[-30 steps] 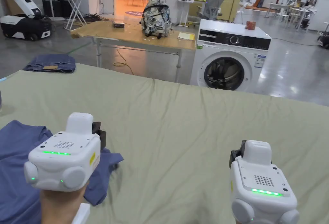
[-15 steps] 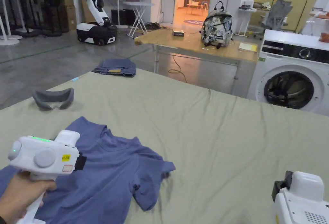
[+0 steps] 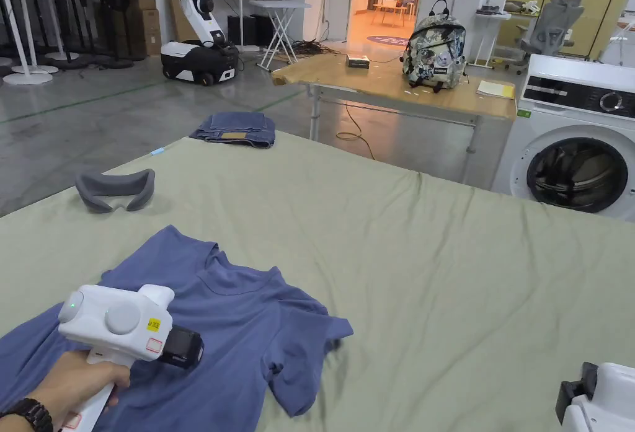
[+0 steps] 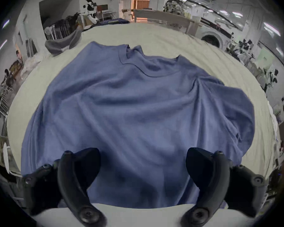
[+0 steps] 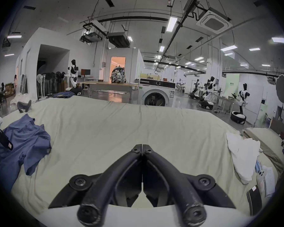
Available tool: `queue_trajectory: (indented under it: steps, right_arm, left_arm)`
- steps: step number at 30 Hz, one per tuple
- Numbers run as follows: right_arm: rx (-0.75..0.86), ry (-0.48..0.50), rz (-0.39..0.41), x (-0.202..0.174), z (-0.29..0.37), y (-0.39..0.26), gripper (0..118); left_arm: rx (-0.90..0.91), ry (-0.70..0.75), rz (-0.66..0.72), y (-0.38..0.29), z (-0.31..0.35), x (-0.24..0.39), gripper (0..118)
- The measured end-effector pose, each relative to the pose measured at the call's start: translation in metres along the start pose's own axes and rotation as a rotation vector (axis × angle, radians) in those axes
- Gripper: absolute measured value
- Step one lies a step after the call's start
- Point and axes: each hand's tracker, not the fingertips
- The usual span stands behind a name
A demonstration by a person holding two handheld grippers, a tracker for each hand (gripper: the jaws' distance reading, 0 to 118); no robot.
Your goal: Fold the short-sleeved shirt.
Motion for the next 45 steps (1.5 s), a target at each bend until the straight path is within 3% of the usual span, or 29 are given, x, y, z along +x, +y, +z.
queue_trajectory:
  steps: [3,5,6,9,10,17,30,38,45]
  right_arm:
    - [-0.014,-0.002,0.002,0.002,-0.001,-0.001,0]
    - [-0.021,0.000,0.003,0.003,-0.003,-0.002,0]
    - [-0.023,-0.001,0.004,0.003,-0.003,-0.003,0]
    - [-0.030,-0.004,0.005,0.003,-0.004,-0.005,0]
    - [-0.033,-0.004,0.002,0.002,-0.005,-0.006,0]
    - [-0.047,0.010,-0.005,-0.003,-0.006,-0.008,0]
    - [-0.011,-0.006,-0.029,0.012,0.003,0.007,0]
    - [0.028,-0.034,-0.071,0.035,0.017,0.021,0]
    - [0.048,-0.083,-0.085,0.066,0.033,0.024,0]
  left_arm:
    - [-0.039,0.066,-0.069,-0.005,-0.014,0.009,107]
    - [-0.016,0.084,-0.099,-0.005,-0.010,0.016,95]
    - [0.004,0.074,-0.099,-0.005,-0.006,0.016,81]
    - [0.026,0.072,-0.070,-0.002,-0.005,0.010,10]
    - [0.029,0.068,-0.069,-0.004,-0.005,0.007,2]
    - [0.130,0.044,-0.038,-0.016,0.007,0.005,0]
    - [0.527,-0.072,-0.079,0.038,0.143,0.052,0]
    - [0.730,-0.210,-0.220,0.092,0.224,0.151,0]
    - [0.719,-0.384,-0.378,0.106,0.231,0.274,0]
